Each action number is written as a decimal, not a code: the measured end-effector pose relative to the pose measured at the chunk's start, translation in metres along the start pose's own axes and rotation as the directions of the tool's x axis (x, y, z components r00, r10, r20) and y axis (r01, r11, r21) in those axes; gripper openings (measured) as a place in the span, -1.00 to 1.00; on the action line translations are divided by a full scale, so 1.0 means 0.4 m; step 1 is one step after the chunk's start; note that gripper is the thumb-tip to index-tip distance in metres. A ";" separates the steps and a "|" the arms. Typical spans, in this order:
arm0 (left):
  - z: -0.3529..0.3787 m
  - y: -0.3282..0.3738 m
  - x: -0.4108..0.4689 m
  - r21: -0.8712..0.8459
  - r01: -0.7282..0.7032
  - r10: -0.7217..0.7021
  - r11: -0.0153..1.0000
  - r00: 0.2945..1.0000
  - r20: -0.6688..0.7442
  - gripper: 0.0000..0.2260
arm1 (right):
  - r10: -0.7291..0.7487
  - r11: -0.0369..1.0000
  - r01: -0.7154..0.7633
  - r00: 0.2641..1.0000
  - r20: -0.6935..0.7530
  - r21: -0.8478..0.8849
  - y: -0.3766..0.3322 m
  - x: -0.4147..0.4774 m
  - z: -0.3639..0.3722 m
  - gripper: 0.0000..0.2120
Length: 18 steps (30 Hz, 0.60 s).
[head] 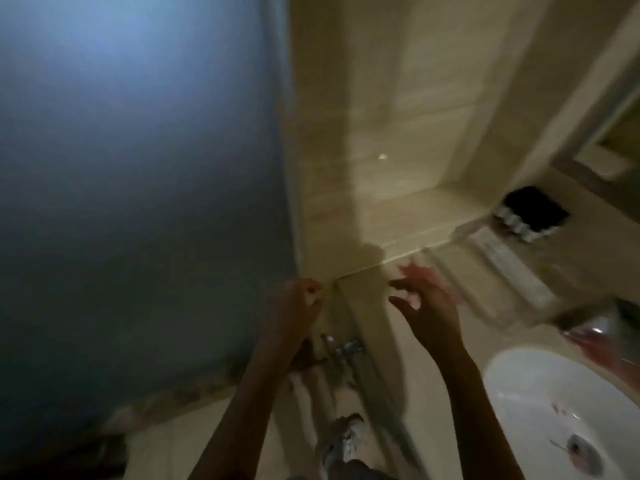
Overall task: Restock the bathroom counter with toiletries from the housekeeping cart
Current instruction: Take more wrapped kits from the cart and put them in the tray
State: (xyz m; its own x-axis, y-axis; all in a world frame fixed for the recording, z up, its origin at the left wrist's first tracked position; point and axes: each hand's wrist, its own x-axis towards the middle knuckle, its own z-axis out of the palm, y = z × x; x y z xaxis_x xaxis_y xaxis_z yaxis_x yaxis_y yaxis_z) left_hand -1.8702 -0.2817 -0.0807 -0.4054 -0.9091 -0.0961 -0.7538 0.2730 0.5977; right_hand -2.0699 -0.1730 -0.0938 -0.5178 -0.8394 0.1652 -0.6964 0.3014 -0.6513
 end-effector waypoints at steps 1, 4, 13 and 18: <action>-0.035 -0.047 -0.047 0.030 0.057 -0.056 0.998 0.998 -0.025 -0.75 | -0.084 0.995 0.087 0.994 0.066 -0.049 -0.044 -0.007 0.036 -0.78; -0.133 -0.187 -0.208 0.087 0.215 -0.203 0.973 0.971 -0.130 -0.73 | -0.310 0.929 0.353 0.904 0.294 -0.109 -0.196 -0.043 0.146 -0.81; -0.258 -0.456 -0.801 -0.109 0.730 -0.697 0.675 0.582 -0.418 -0.78 | -0.748 0.489 0.864 0.345 0.567 0.120 -0.625 -0.407 0.386 -0.84; -0.265 -0.526 -1.146 -0.238 0.855 -0.814 0.461 0.300 -0.498 -0.76 | -0.819 0.354 0.853 0.084 0.567 0.385 -0.788 -0.688 0.458 -0.85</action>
State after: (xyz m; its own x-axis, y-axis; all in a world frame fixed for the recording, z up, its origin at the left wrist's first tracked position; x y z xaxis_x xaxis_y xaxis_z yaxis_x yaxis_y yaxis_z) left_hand -1.4710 0.0441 -0.0781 0.7491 -0.6517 -0.1188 -0.5710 -0.7262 0.3830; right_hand -1.6169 -0.1200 -0.0696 0.8090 -0.5737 0.1275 -0.4964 -0.7832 -0.3744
